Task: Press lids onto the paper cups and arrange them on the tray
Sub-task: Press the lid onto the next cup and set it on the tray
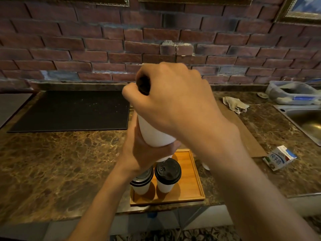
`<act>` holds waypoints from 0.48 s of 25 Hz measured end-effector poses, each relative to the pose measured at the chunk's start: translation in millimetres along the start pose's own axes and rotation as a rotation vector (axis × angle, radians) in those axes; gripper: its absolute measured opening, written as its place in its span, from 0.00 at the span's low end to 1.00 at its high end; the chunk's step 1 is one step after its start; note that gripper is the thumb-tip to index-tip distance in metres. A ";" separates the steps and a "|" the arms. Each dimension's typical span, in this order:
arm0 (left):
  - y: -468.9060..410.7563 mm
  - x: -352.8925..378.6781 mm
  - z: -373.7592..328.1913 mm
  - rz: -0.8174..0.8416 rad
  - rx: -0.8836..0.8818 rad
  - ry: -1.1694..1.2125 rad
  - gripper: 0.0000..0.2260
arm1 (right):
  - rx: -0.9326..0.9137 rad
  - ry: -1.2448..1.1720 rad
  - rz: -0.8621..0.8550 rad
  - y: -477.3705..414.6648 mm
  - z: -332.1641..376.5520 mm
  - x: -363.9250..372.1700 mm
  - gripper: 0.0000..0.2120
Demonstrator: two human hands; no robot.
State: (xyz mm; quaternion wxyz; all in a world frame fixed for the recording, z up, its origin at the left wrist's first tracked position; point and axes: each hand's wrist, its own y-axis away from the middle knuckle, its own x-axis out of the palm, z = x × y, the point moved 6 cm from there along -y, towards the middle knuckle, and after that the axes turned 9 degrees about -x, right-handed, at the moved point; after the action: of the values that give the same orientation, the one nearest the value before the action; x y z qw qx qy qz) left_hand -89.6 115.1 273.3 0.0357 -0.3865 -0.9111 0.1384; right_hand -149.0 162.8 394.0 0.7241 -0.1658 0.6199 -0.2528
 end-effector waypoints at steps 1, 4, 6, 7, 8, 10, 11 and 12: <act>-0.5 -1.0 -1.4 -0.002 0.007 0.012 0.37 | -0.048 -0.114 0.031 -2.3 -1.7 -2.9 0.13; -5.9 -4.8 -6.9 0.132 0.012 0.031 0.37 | -0.263 -0.542 0.232 -6.3 -5.4 -13.5 0.08; -8.3 -3.1 -8.9 0.221 0.025 0.022 0.37 | -0.340 -0.654 0.265 -6.4 -4.9 -20.8 0.09; -9.0 -3.1 -9.0 0.210 0.017 0.023 0.36 | -0.315 -0.619 0.272 -7.5 -4.8 -19.6 0.09; -9.6 -3.3 -9.3 0.173 0.009 0.030 0.35 | -0.260 -0.521 0.266 -8.4 -5.1 -14.7 0.10; -9.9 -1.2 -7.7 0.107 0.006 0.050 0.34 | -0.047 -0.182 0.165 -8.7 -6.1 -4.3 0.15; -9.6 0.4 -7.2 0.095 0.005 0.047 0.35 | 0.028 -0.006 0.094 -6.5 -6.2 -1.0 0.17; -9.8 1.5 -7.6 0.090 0.007 0.035 0.37 | 0.064 0.107 0.039 -3.6 -4.7 -1.2 0.18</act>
State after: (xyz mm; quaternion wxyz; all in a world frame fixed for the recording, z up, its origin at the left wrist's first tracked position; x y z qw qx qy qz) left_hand -96.1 111.4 283.3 0.0467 -0.4291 -0.8917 0.1360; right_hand -154.3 160.9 396.2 0.6997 -0.1167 0.6523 -0.2670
